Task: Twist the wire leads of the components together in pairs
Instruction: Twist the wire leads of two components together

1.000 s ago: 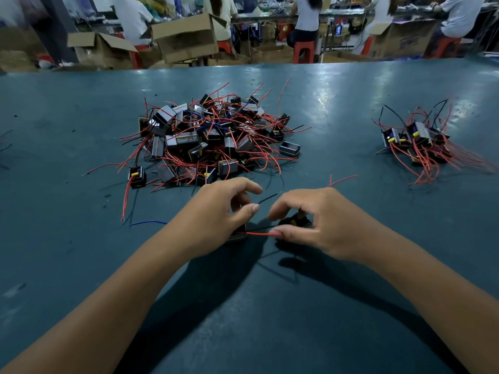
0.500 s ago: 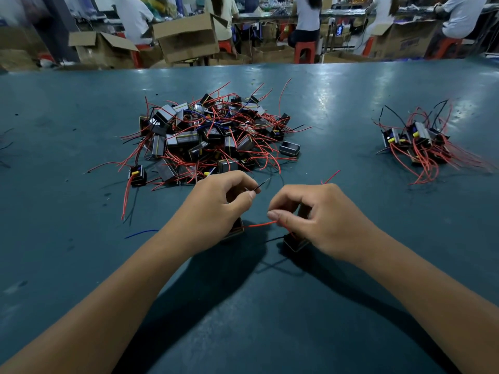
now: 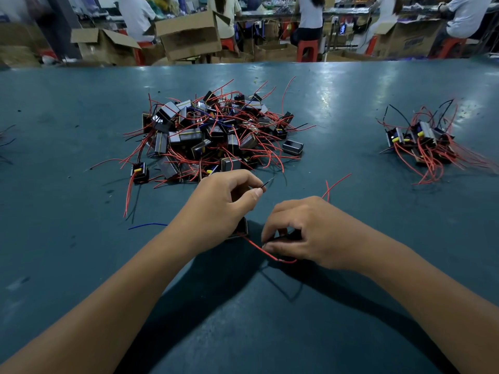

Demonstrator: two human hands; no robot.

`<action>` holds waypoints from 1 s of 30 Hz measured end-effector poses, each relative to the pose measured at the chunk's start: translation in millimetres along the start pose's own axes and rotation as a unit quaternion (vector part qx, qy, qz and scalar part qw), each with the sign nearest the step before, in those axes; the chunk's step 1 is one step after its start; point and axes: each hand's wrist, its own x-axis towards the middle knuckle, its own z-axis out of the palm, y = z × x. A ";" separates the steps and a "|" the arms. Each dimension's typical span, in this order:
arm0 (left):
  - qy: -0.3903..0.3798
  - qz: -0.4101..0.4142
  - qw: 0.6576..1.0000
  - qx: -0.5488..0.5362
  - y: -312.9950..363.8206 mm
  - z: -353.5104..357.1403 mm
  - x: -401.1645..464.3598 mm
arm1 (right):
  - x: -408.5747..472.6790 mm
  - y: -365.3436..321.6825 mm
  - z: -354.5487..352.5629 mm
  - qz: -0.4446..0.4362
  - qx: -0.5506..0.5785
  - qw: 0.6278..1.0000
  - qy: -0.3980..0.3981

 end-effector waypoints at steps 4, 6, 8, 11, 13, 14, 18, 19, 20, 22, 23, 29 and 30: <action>0.013 -0.003 1.000 -0.003 -1.1 -2.4 0.4 | -2.1 4.6 -0.7 0.043 0.038 0.995 0.086; 0.018 -0.004 1.000 -0.004 -1.2 -2.7 0.8 | -4.2 7.9 -1.3 0.083 0.098 0.981 0.145; 0.018 -0.005 1.000 -0.008 -0.1 -2.0 0.4 | -4.7 10.1 0.3 0.113 0.147 0.967 0.176; 0.014 -0.004 1.000 -0.011 1.1 -0.5 -0.2 | -3.9 11.0 5.0 0.130 0.159 0.961 0.188; 0.017 -0.002 1.000 -0.010 0.5 -0.1 -0.1 | -3.6 7.8 6.2 0.117 0.153 0.964 0.183; 0.023 -0.003 1.000 -0.010 -0.3 -0.2 0.2 | -3.8 6.4 6.0 0.105 0.150 0.967 0.178; 0.036 -0.010 0.999 -0.011 -1.3 -1.0 1.3 | -7.5 7.2 -0.5 0.090 0.153 0.978 0.111; 0.037 -0.011 0.999 -0.011 -1.4 -0.9 1.4 | -8.5 7.8 -2.7 0.090 0.162 0.979 0.089; 0.037 -0.011 0.999 -0.011 -1.3 -0.7 1.3 | -9.2 8.3 -4.4 0.086 0.163 0.980 0.069; 0.035 -0.010 0.999 -0.012 -0.4 -0.1 1.5 | -9.2 9.0 -5.7 0.072 0.129 0.988 0.041; 0.033 -0.009 0.999 -0.011 0.1 0.4 1.5 | -8.3 8.6 -4.9 0.062 0.100 0.993 0.032; 0.030 -0.015 0.999 -0.016 2.9 0.7 0.8 | -7.3 9.2 1.6 0.086 0.121 0.983 0.112; 0.031 -0.016 0.999 -0.020 3.4 0.5 0.4 | -8.0 10.4 2.1 0.105 0.159 0.973 0.134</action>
